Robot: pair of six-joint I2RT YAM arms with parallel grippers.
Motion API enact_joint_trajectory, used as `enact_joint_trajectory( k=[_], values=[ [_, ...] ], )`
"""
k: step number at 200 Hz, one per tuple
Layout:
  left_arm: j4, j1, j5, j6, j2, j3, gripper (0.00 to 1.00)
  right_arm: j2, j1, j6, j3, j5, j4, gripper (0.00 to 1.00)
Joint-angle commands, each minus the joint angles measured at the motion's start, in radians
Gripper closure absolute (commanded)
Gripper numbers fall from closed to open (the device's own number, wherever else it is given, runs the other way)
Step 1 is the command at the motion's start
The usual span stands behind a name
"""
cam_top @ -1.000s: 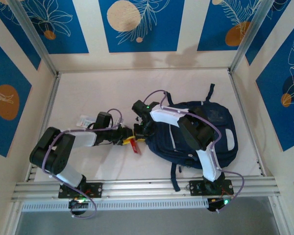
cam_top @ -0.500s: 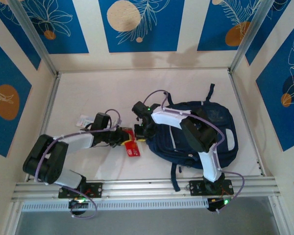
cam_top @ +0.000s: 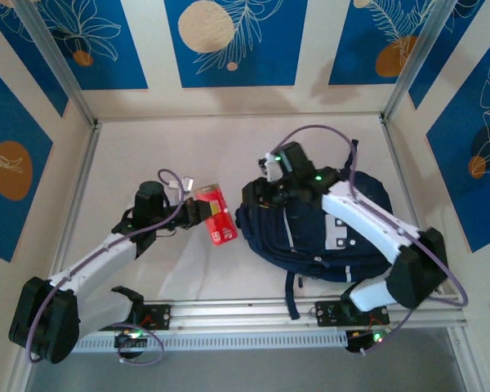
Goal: Pack books, pencil case, and school supplies into a backpack
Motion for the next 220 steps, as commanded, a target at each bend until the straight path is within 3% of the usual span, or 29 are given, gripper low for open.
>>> enact_joint_trajectory(
  k=[1, 21, 42, 77, 121, 150, 159, 191, 220],
  values=[
    [0.162, -0.035, 0.131, -0.026, -0.029, 0.028, 0.99, -0.029, -0.073, 0.03, -0.05, -0.327, 0.161, 0.47],
    [0.16, -0.084, 0.201, 0.02, -0.03, 0.064, 0.98, -0.03, -0.129, -0.029, -0.042, -0.476, 0.107, 0.43],
    [0.149, -0.132, 0.235, 0.068, -0.028, 0.091, 1.0, -0.063, -0.157, -0.043, -0.069, -0.519, 0.113, 0.34],
    [0.198, -0.17, 0.296, 0.064, 0.015, 0.114, 1.0, -0.079, -0.135, 0.055, -0.14, -0.614, 0.249, 0.36],
    [0.201, -0.188, 0.332, 0.054, 0.079, 0.132, 0.96, -0.084, -0.096, 0.09, -0.16, -0.683, 0.302, 0.56],
    [0.276, -0.197, 0.357, 0.006, 0.124, 0.135, 0.95, -0.07, -0.076, 0.097, -0.163, -0.689, 0.309, 0.88],
    [0.273, -0.197, 0.353, 0.001, 0.133, 0.138, 0.9, -0.067, -0.08, 0.108, -0.166, -0.669, 0.307, 1.0],
    [0.212, -0.19, 0.266, 0.024, 0.129, 0.145, 0.49, -0.123, -0.144, 0.197, -0.183, -0.55, 0.374, 1.0],
    [0.191, -0.175, 0.165, -0.036, 0.142, 0.171, 0.33, -0.239, -0.211, 0.366, -0.252, -0.327, 0.473, 1.0]
  ],
)
